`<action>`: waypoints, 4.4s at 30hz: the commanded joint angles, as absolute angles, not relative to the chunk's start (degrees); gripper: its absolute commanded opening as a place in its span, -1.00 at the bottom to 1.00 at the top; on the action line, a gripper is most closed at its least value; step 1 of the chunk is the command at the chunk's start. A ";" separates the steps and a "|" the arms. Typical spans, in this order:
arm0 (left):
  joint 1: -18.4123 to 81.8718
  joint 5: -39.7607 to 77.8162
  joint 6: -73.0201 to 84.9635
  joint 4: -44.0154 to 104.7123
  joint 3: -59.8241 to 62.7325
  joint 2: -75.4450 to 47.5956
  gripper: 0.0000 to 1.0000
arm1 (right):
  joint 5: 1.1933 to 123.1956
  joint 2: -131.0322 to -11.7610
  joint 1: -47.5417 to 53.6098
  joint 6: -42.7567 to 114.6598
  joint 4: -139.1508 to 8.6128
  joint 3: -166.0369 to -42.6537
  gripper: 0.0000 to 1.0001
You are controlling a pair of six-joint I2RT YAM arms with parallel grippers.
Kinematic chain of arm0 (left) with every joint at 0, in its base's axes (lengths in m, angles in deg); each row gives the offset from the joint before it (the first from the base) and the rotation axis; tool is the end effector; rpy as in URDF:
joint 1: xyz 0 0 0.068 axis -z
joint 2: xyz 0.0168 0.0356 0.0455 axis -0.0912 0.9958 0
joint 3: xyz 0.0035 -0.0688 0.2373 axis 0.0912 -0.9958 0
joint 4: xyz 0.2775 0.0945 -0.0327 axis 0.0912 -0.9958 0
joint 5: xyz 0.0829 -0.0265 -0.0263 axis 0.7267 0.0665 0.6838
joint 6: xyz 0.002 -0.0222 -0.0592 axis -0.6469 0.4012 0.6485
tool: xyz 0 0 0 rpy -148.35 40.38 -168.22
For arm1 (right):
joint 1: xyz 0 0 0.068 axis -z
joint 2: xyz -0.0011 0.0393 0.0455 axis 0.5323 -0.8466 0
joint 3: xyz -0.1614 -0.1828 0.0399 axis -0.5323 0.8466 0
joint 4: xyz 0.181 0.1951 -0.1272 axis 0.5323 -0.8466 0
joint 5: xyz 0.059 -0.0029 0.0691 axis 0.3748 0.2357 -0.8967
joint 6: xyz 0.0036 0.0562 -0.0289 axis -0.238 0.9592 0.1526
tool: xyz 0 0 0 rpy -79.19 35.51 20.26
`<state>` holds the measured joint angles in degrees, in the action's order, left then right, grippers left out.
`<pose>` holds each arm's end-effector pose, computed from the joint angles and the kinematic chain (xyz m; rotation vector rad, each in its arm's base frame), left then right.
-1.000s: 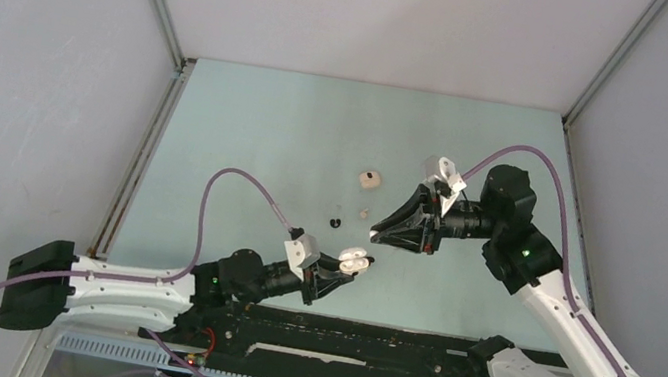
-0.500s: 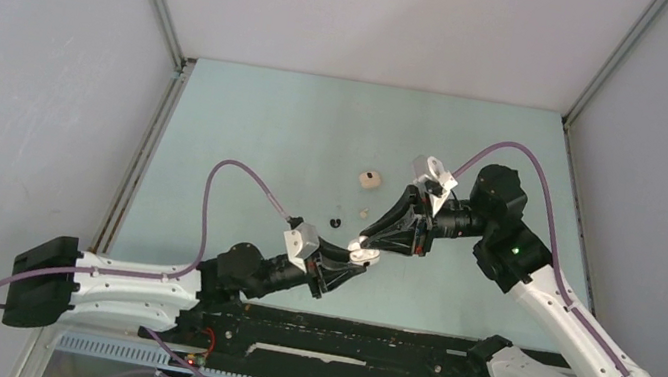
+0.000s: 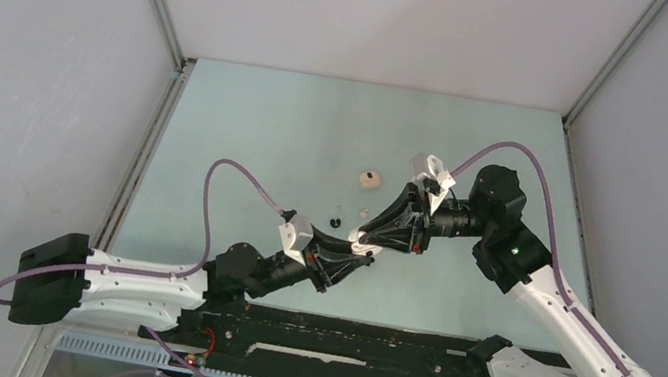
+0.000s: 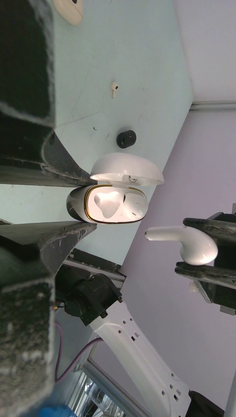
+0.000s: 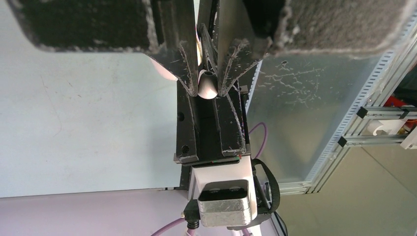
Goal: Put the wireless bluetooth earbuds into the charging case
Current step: Insert the left earbud into the left side groove of the charging case, then close the charging case with the earbuds inside.
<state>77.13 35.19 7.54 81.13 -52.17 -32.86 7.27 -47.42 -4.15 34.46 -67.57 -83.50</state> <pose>0.0886 -0.2498 0.2177 0.5777 1.2835 -1.1625 0.1918 0.1945 0.3526 -1.2786 1.3007 1.4232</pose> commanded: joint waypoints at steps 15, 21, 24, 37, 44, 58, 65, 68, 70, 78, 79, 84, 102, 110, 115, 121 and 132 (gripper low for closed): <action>77.48 35.75 7.93 84.55 -51.12 -33.70 -1.00 | 10.78 -47.35 -6.97 22.74 -74.00 -83.55 -1.00; 77.48 35.26 7.67 84.32 -50.77 -33.82 -1.00 | 11.67 -47.78 -7.38 22.09 -74.12 -83.55 -1.00; 77.50 35.18 7.59 84.15 -50.85 -33.95 -1.00 | 12.21 -47.80 -7.49 21.85 -74.27 -83.55 -1.00; 77.48 35.02 7.53 84.08 -51.03 -34.59 -1.00 | 13.89 -48.32 -8.39 20.18 -75.02 -83.55 -1.00; 77.48 35.20 7.49 83.97 -51.20 -34.82 -1.00 | 14.23 -48.49 -8.71 19.55 -75.61 -83.55 -1.00; 77.48 36.43 7.06 84.31 -52.69 -36.66 -1.00 | 20.55 -48.85 -9.51 17.20 -78.28 -83.55 -0.86; 77.48 36.22 6.93 84.13 -52.87 -36.53 -1.00 | 19.91 -49.04 -9.55 17.91 -77.25 -83.55 -0.61; 77.48 36.08 6.85 83.66 -52.87 -36.38 -1.00 | 19.74 -48.53 -9.50 17.89 -76.92 -83.64 -0.49; 77.48 35.88 6.87 83.47 -52.83 -36.09 -1.00 | 19.59 -48.41 -9.52 17.89 -76.86 -83.64 -0.39; 77.48 35.32 7.31 83.49 -52.52 -34.46 -1.00 | 13.95 -47.52 -9.35 18.45 -80.47 -87.65 -0.21; 77.48 35.37 7.39 83.45 -52.46 -34.32 -1.00 | 13.13 -47.39 -9.06 18.47 -81.55 -88.99 -0.20; 77.48 35.16 7.40 82.72 -52.28 -33.96 -1.00 | 10.00 -46.82 -7.02 17.85 -86.98 -95.88 -0.13; 77.48 35.97 4.75 69.61 -53.18 -40.03 -1.00 | 13.53 -40.81 4.76 16.71 -89.14 -85.48 0.09; 77.48 35.45 1.38 65.10 -54.40 -41.15 -1.00 | 10.48 -43.42 7.74 12.44 -93.81 -80.74 0.17; 77.48 33.69 -1.24 62.24 -53.46 -39.88 -1.00 | 8.84 -42.45 8.78 7.70 -92.46 -76.28 0.31; 77.48 29.71 -2.29 59.59 -51.59 -37.38 -1.00 | 5.98 -43.55 8.72 3.58 -92.56 -73.62 0.50; 77.56 23.22 -2.21 59.47 -46.24 -28.48 -1.00 | 9.57 -48.15 3.75 -2.59 -96.04 -73.61 0.55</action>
